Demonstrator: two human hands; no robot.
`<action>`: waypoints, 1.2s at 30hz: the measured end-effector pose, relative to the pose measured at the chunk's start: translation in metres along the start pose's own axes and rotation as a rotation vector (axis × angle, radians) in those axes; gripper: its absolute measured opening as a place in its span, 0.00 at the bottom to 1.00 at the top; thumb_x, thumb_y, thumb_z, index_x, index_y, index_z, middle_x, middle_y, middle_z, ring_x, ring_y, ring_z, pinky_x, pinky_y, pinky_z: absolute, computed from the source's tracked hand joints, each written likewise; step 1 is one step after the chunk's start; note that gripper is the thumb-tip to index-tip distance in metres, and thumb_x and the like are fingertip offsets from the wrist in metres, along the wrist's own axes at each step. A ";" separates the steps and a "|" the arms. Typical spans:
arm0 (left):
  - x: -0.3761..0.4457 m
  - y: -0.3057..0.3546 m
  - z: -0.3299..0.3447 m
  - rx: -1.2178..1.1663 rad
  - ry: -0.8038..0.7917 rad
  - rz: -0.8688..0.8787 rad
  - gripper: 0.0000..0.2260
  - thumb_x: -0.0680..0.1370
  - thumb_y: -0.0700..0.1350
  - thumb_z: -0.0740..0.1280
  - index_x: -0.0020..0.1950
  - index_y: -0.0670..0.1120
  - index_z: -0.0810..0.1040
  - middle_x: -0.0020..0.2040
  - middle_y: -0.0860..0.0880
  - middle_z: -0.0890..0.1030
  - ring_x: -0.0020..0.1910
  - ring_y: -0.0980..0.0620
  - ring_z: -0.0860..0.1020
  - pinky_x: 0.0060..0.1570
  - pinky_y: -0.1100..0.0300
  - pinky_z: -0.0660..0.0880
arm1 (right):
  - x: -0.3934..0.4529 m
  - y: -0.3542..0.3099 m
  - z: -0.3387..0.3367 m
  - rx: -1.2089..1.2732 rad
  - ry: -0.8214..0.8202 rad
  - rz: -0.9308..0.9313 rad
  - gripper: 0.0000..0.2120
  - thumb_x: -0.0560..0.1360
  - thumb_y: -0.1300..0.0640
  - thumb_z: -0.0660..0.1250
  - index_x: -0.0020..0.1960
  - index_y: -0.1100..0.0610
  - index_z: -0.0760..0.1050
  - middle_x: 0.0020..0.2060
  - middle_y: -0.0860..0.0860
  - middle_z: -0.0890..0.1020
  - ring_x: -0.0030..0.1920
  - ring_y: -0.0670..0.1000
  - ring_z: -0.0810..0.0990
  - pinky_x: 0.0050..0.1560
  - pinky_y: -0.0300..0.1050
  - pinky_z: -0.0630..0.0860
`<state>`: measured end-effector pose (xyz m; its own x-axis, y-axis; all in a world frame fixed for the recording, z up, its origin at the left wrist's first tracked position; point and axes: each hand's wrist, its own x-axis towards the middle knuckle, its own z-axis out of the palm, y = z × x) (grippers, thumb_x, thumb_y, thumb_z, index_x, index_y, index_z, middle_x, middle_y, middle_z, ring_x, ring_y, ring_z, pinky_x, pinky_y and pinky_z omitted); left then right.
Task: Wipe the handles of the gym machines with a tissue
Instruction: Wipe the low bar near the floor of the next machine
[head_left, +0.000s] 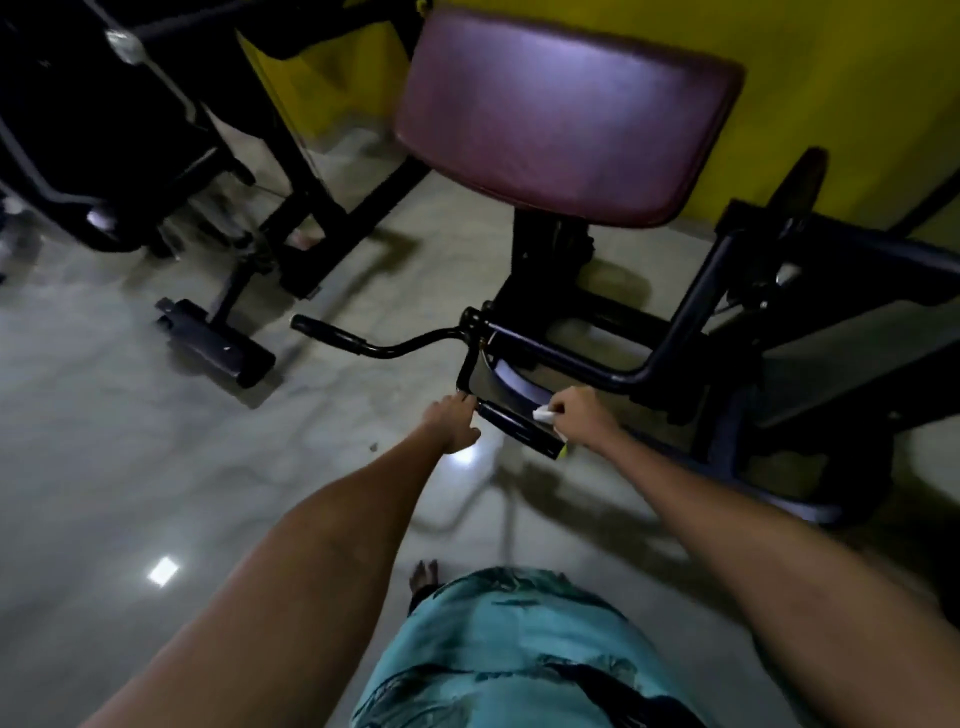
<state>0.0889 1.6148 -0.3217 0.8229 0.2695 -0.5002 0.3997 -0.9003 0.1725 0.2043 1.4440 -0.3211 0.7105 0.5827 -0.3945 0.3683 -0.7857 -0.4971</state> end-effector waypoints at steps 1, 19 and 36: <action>0.005 -0.008 0.000 0.020 -0.001 0.028 0.24 0.78 0.47 0.62 0.72 0.41 0.62 0.72 0.41 0.64 0.69 0.42 0.65 0.66 0.50 0.65 | 0.001 0.000 0.006 0.042 0.030 0.059 0.19 0.69 0.51 0.68 0.32 0.66 0.71 0.35 0.64 0.80 0.42 0.59 0.82 0.38 0.50 0.76; 0.078 -0.071 0.046 0.123 0.094 0.451 0.29 0.76 0.49 0.64 0.74 0.42 0.60 0.73 0.44 0.62 0.75 0.46 0.56 0.71 0.51 0.53 | -0.017 -0.017 0.104 0.068 0.461 0.250 0.17 0.70 0.64 0.58 0.54 0.61 0.81 0.53 0.57 0.81 0.52 0.60 0.76 0.53 0.47 0.74; 0.079 -0.066 0.052 0.139 -0.080 0.360 0.42 0.76 0.53 0.66 0.77 0.42 0.40 0.78 0.48 0.41 0.76 0.49 0.37 0.67 0.41 0.61 | -0.026 -0.022 0.132 -0.265 0.388 0.336 0.30 0.74 0.66 0.57 0.74 0.66 0.54 0.73 0.61 0.61 0.74 0.56 0.57 0.74 0.49 0.40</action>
<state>0.1063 1.6773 -0.4164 0.8642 -0.0942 -0.4943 0.0286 -0.9716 0.2351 0.0985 1.4742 -0.4020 0.9638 0.2130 -0.1601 0.1869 -0.9687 -0.1633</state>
